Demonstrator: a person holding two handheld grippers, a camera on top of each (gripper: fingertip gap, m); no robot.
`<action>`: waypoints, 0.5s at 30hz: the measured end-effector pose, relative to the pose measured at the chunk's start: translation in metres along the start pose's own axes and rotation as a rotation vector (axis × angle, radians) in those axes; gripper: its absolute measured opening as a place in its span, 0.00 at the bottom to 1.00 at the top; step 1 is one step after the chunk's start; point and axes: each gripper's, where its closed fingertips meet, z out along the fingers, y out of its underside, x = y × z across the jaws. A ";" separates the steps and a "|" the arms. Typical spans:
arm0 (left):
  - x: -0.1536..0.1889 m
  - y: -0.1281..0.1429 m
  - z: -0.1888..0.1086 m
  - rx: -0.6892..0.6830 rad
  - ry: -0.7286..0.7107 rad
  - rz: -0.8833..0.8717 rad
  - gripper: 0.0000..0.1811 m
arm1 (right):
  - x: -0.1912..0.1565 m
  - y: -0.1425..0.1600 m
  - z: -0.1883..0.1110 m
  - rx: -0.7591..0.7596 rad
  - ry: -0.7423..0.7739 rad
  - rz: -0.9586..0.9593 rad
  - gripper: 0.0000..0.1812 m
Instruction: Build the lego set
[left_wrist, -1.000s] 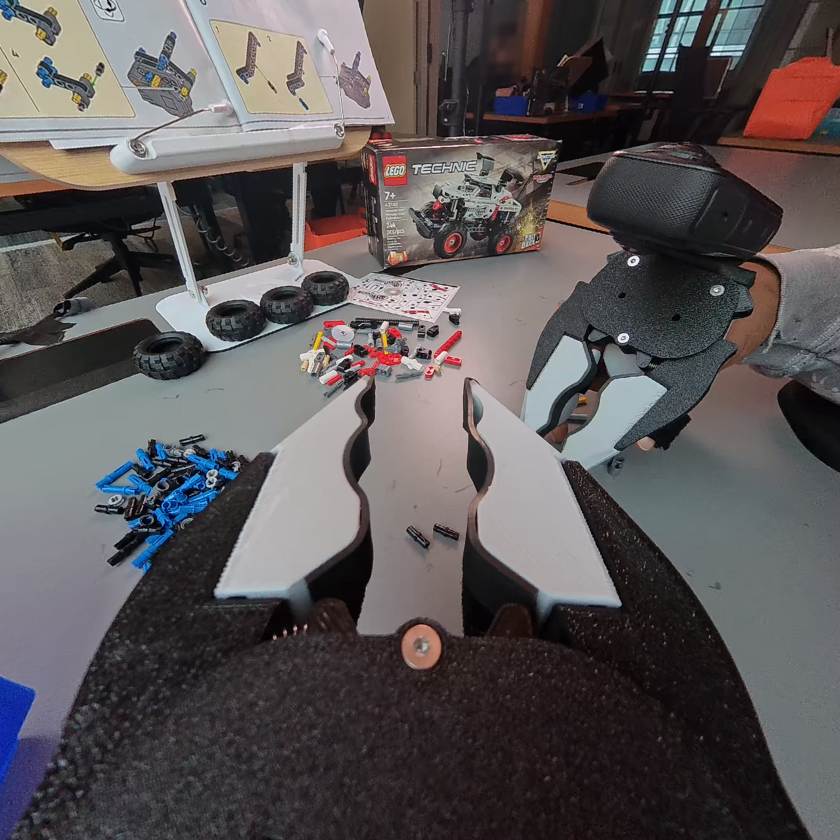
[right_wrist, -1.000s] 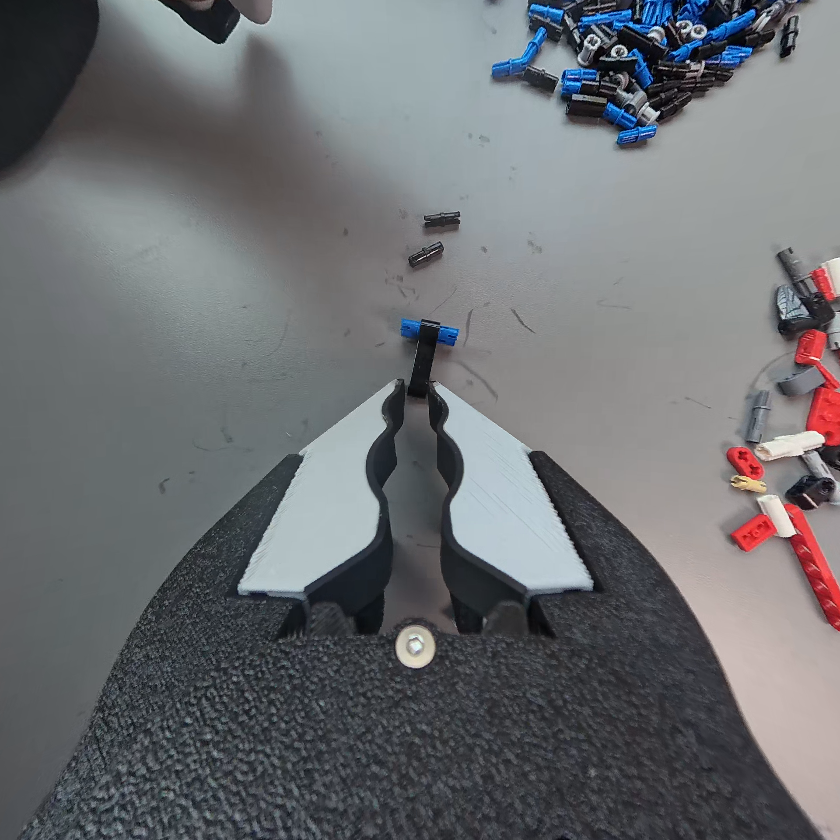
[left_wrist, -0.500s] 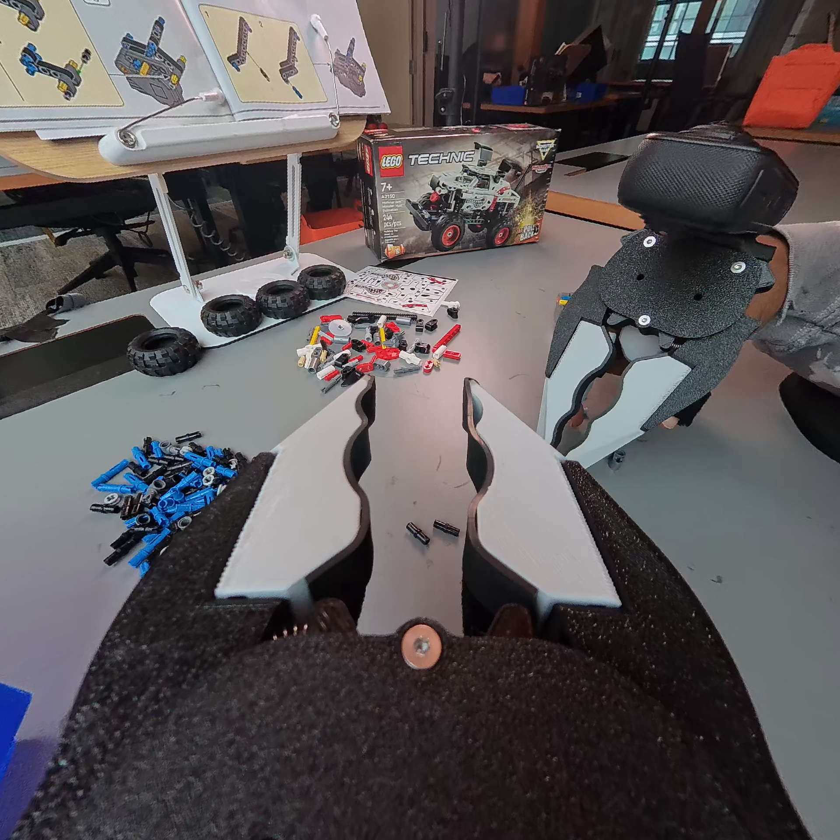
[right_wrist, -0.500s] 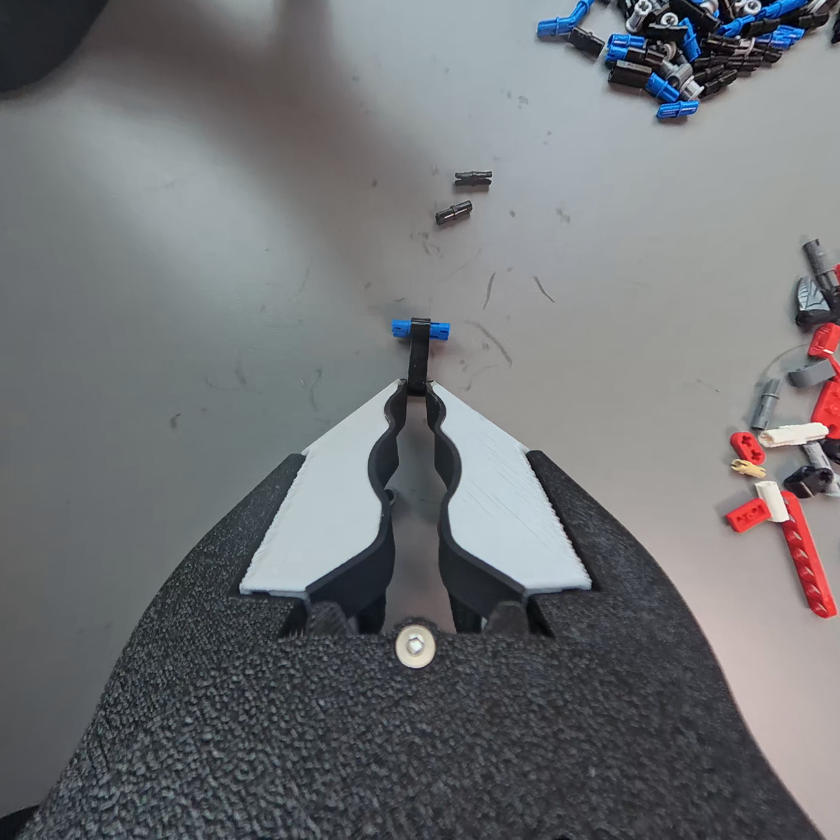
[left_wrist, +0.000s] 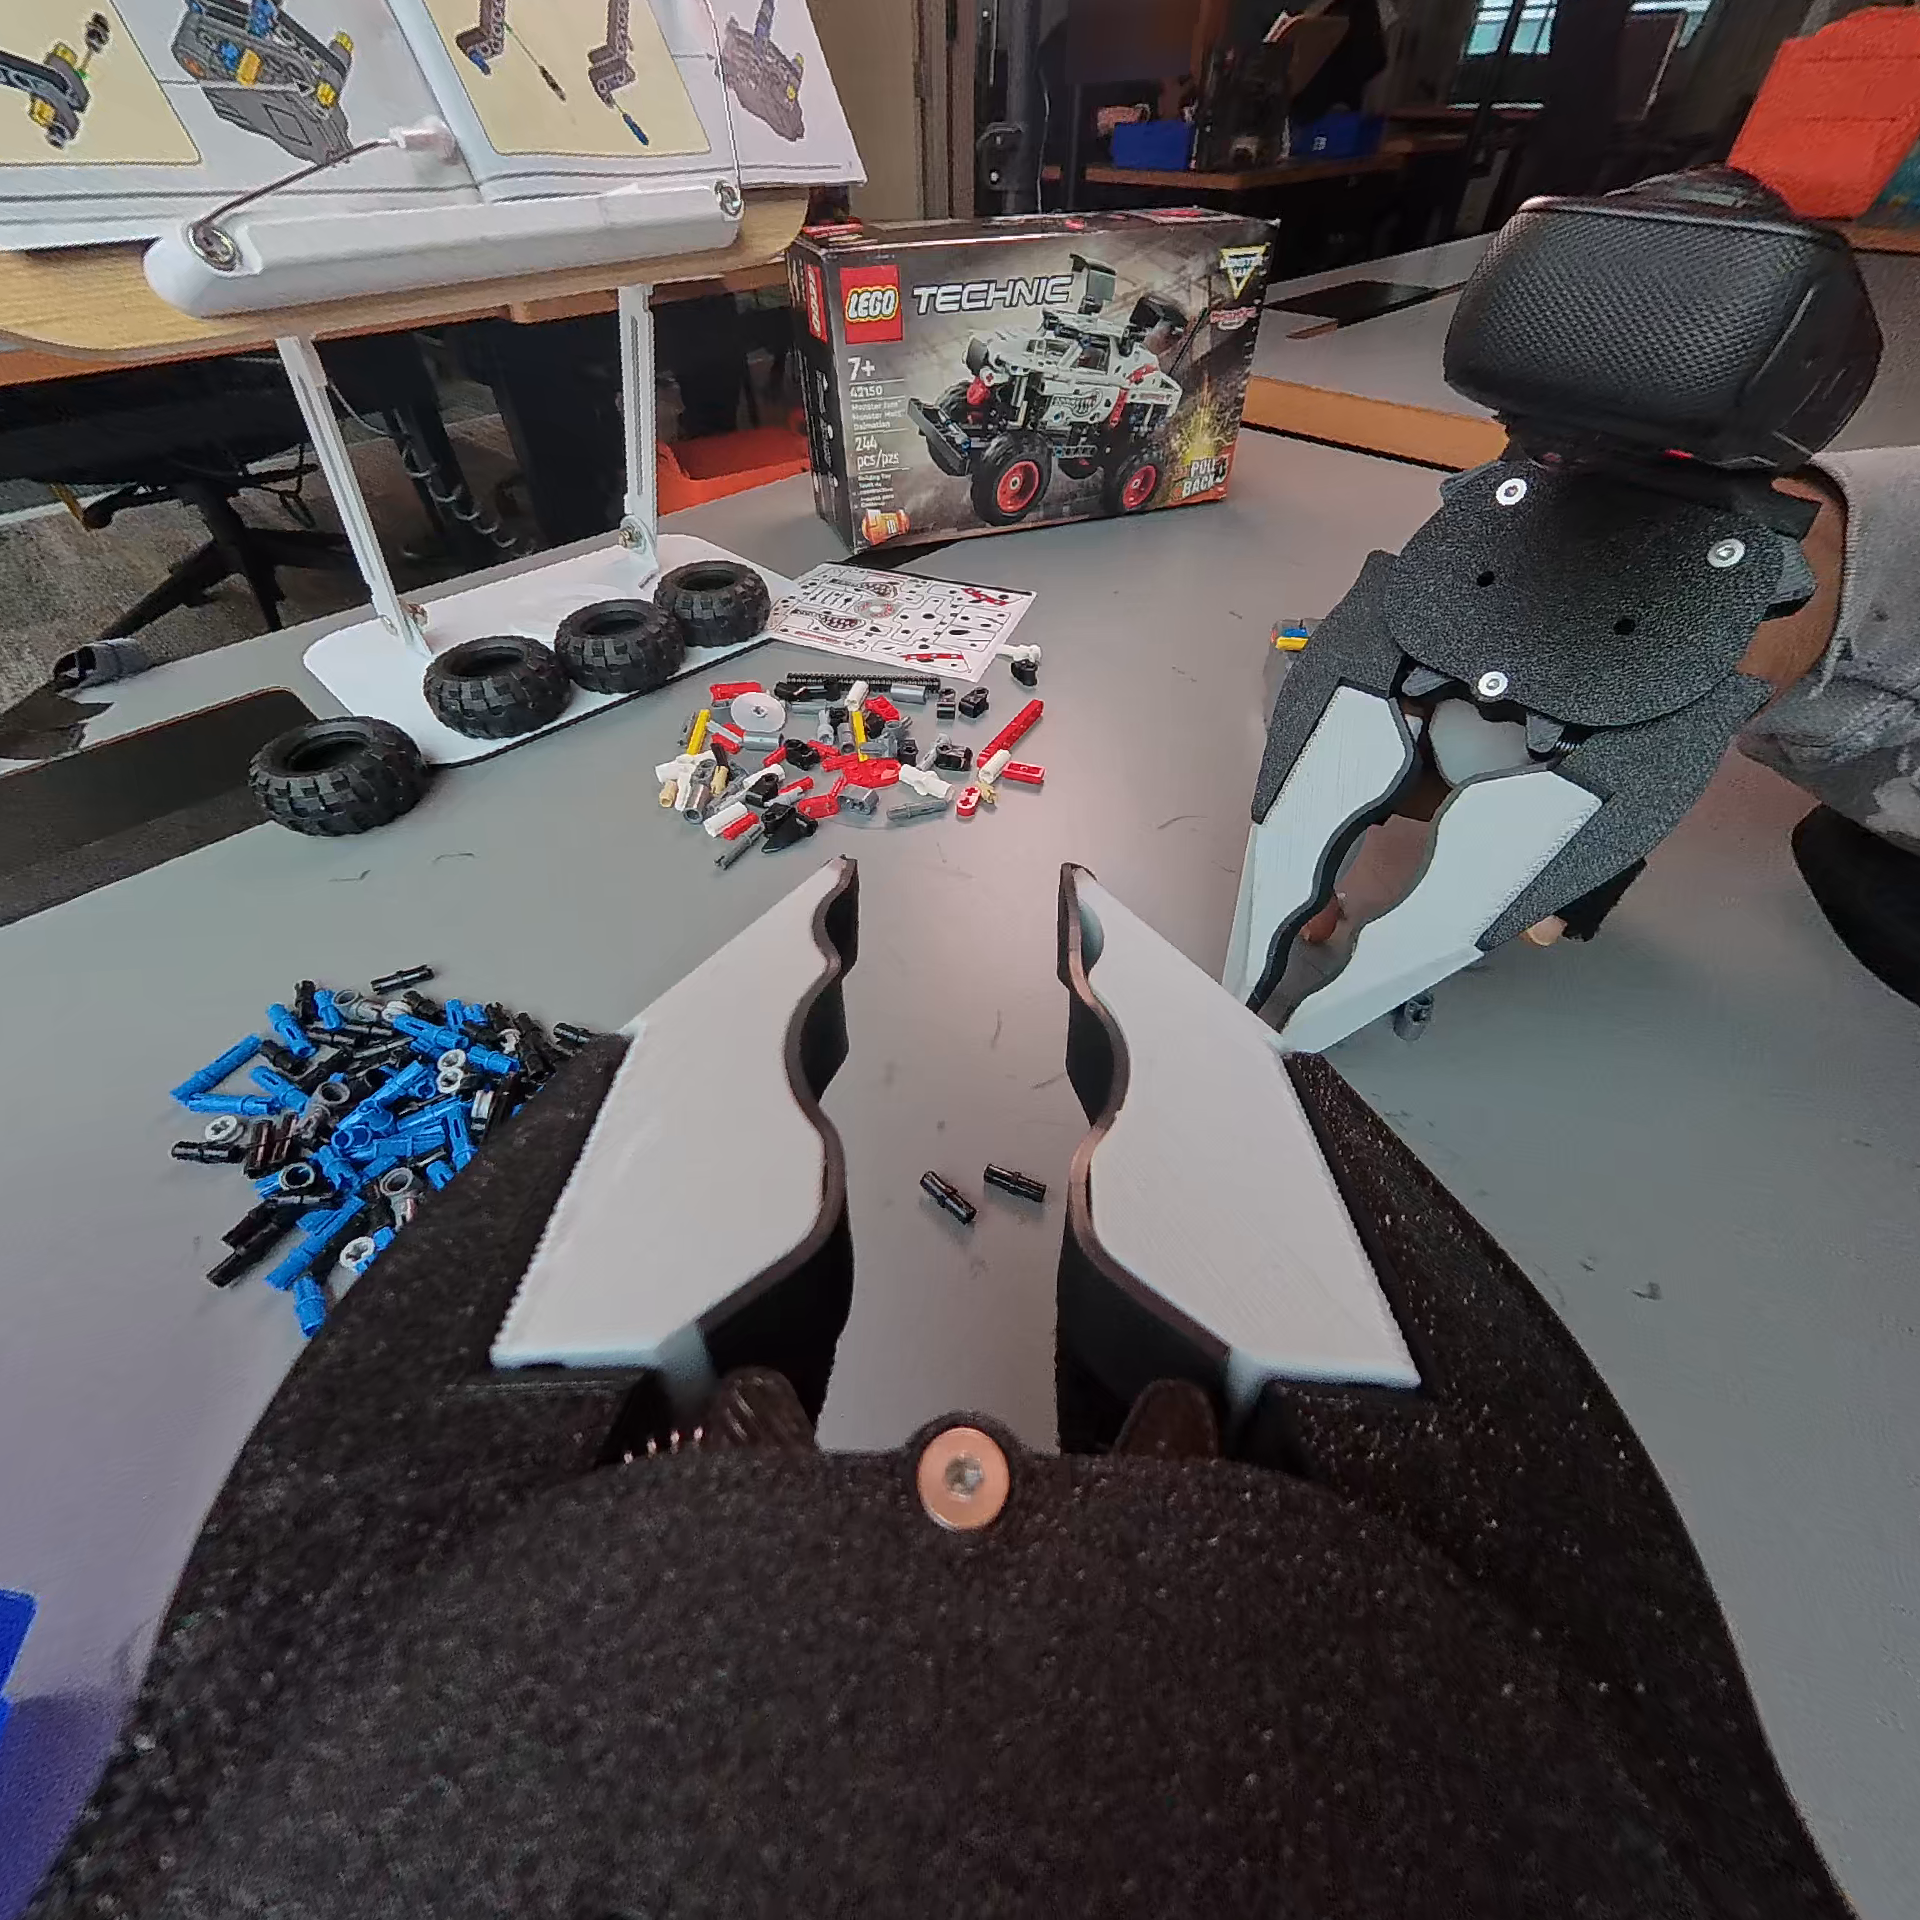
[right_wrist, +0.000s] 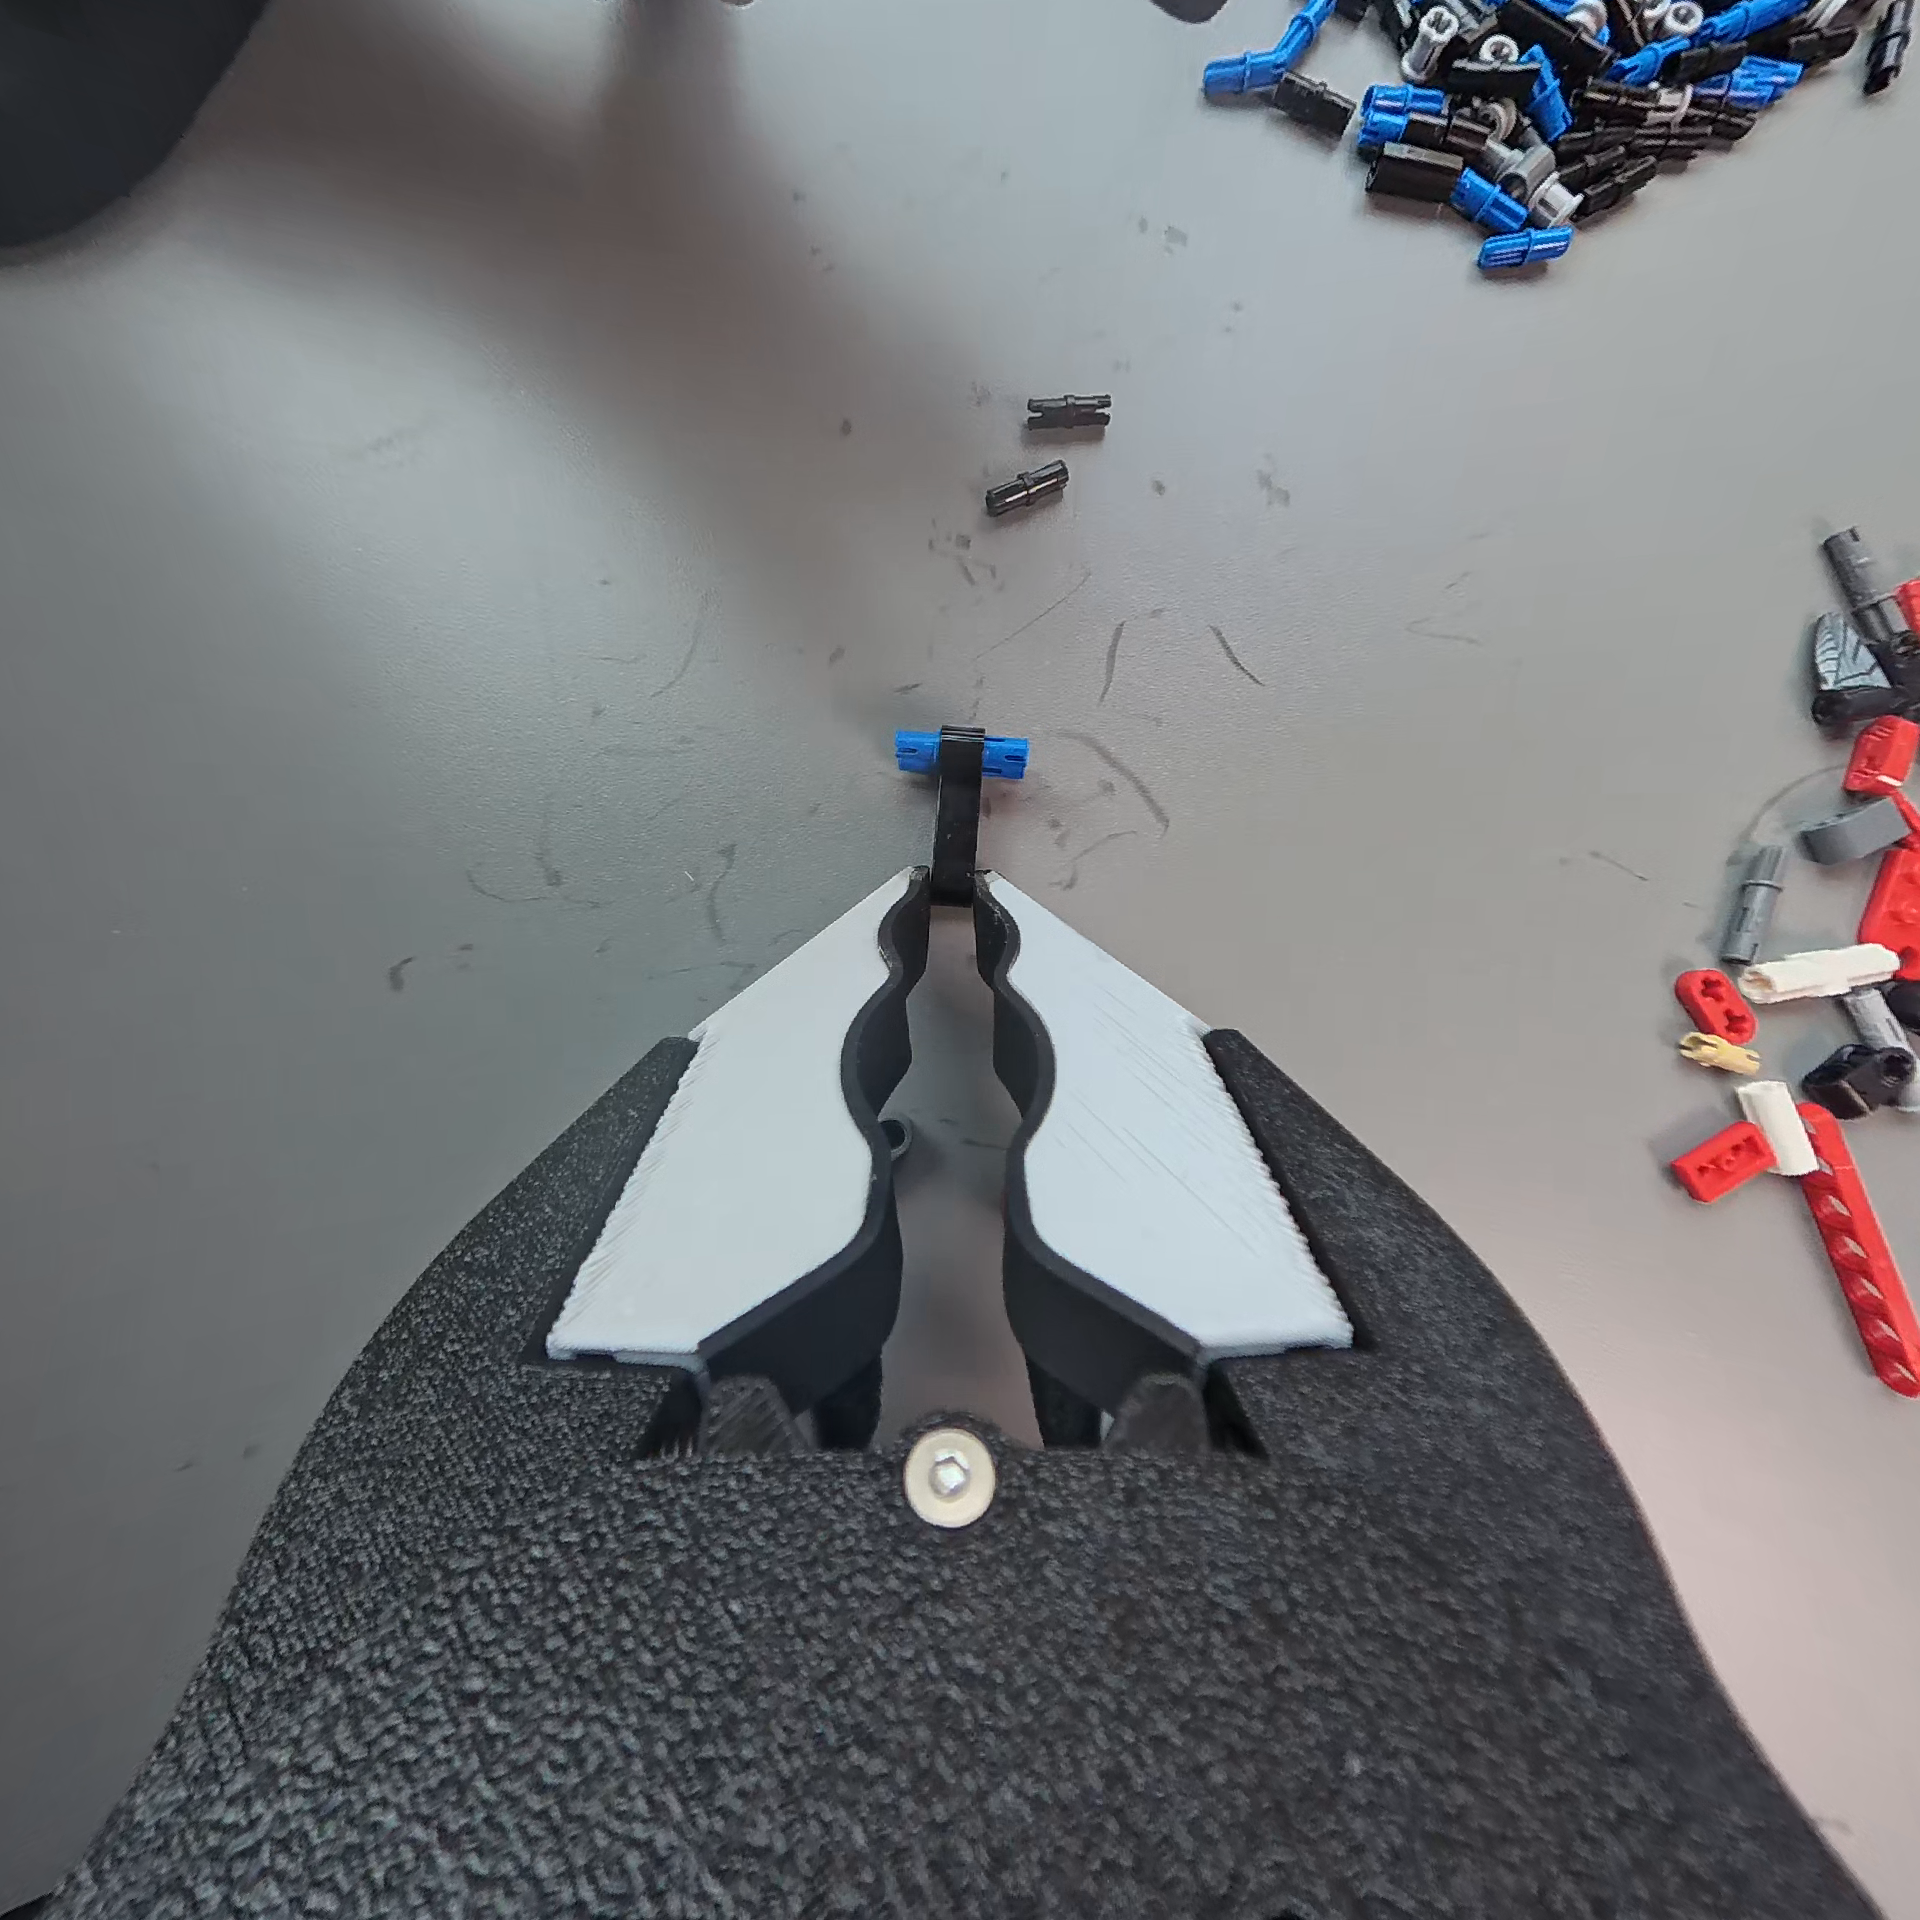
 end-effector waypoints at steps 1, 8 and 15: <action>0.000 0.000 0.000 -0.001 0.001 0.002 0.21 | 0.000 0.000 0.000 0.001 0.001 0.001 0.04; 0.001 0.001 0.001 -0.006 0.006 0.004 0.21 | 0.000 0.000 0.000 0.002 0.001 0.002 0.05; 0.002 0.002 0.001 -0.009 0.011 0.003 0.21 | -0.002 0.005 -0.004 -0.030 -0.005 -0.015 0.04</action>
